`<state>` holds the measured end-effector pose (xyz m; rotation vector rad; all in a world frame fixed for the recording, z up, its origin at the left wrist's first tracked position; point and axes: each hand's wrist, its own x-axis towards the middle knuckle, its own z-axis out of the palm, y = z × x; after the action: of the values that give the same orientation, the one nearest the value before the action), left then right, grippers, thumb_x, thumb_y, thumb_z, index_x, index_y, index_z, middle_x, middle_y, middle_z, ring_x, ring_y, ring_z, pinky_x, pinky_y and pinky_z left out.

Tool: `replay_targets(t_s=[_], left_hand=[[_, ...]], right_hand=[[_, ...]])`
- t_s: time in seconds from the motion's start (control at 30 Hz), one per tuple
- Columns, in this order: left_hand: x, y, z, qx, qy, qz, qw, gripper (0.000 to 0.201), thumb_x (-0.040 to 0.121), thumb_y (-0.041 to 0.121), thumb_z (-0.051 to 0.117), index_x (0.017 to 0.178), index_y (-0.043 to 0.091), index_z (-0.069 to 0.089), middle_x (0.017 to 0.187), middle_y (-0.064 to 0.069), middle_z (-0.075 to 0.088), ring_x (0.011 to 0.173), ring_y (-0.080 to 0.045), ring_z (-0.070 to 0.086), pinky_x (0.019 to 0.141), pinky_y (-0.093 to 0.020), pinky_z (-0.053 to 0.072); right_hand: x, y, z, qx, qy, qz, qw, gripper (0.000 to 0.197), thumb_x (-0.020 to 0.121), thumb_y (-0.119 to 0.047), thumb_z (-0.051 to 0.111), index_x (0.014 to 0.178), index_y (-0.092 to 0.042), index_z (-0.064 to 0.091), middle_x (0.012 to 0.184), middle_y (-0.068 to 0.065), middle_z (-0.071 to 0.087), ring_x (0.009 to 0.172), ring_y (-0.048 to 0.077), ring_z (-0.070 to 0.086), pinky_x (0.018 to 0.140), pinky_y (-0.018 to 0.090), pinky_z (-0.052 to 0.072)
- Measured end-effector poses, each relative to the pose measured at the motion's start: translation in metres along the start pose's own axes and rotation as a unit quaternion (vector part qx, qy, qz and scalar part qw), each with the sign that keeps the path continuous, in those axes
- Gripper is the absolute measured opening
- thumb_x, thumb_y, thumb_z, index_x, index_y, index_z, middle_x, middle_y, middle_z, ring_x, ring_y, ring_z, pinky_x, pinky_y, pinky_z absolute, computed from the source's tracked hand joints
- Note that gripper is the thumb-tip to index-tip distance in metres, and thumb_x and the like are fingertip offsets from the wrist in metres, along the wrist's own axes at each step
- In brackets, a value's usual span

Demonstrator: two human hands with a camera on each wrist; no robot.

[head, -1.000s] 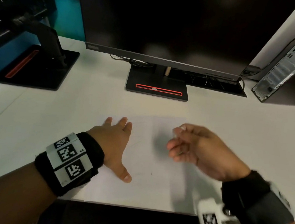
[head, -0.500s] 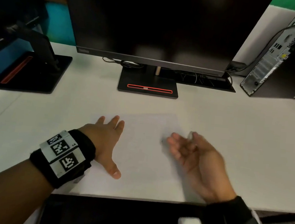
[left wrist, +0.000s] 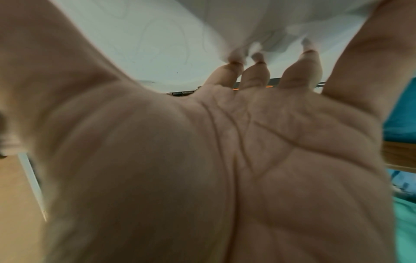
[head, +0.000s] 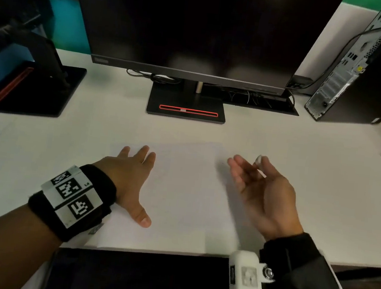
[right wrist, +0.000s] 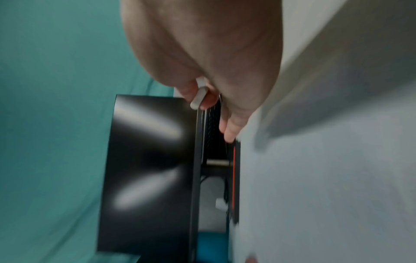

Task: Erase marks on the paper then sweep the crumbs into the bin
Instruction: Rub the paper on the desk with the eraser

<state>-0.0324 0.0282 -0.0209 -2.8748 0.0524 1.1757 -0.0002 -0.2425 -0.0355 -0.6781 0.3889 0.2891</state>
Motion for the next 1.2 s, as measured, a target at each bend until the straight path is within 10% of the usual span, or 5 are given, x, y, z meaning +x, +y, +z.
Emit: replay_targets(t_s=[0.23,0.47,0.77,1.0,1.2], left_hand=[[-0.002,0.003,-0.007,0.042,-0.031,-0.013,0.999,0.166,0.051,0.066,0.090,0.151,0.018,-0.033,0.159,-0.001,-0.038,0.150,-0.038,-0.023,0.123,-0.054,0.018],[-0.003,0.002,-0.007,0.040,-0.027,-0.010,0.999,0.166,0.051,0.065,0.090,0.152,0.019,-0.032,0.160,0.000,-0.037,0.150,-0.035,-0.023,0.122,-0.055,0.019],[-0.003,0.002,-0.003,0.044,-0.006,-0.009,0.999,0.168,0.048,0.069,0.089,0.154,0.017,-0.029,0.161,-0.001,-0.035,0.151,-0.037,-0.019,0.120,-0.055,0.023],[-0.005,0.001,-0.002,0.037,-0.006,-0.002,0.999,0.165,0.051,0.067,0.090,0.154,0.017,-0.030,0.161,-0.001,-0.035,0.151,-0.037,-0.021,0.120,-0.056,0.022],[-0.006,0.006,0.001,0.066,-0.006,0.002,0.998,0.166,0.051,0.074,0.085,0.152,0.016,-0.032,0.160,-0.001,-0.037,0.152,-0.038,-0.018,0.117,-0.054,0.028]], right_hand=[[-0.029,0.080,0.024,-0.267,-0.157,0.298,0.903,0.038,0.104,-0.025,0.045,0.110,0.009,0.061,0.126,0.036,0.061,0.122,0.042,0.061,0.110,0.049,0.044],[0.019,0.029,0.019,-0.013,0.016,-0.010,1.000,0.016,0.103,-0.020,0.050,0.092,-0.013,0.058,0.110,0.020,0.065,0.104,0.033,0.069,0.092,0.036,0.055],[-0.008,0.082,0.037,-0.270,-0.135,0.286,0.910,0.048,0.105,-0.028,0.044,0.123,0.016,0.055,0.125,0.035,0.062,0.118,0.040,0.064,0.100,0.043,0.053],[0.042,0.022,0.040,-0.056,0.035,-0.005,0.998,0.026,0.103,-0.023,0.051,0.079,-0.013,0.057,0.119,0.022,0.066,0.110,0.034,0.069,0.101,0.039,0.053],[0.020,0.067,0.046,-0.263,-0.116,0.268,0.920,0.048,0.103,-0.029,0.048,0.124,0.014,0.055,0.125,0.033,0.063,0.114,0.040,0.067,0.099,0.043,0.054]])
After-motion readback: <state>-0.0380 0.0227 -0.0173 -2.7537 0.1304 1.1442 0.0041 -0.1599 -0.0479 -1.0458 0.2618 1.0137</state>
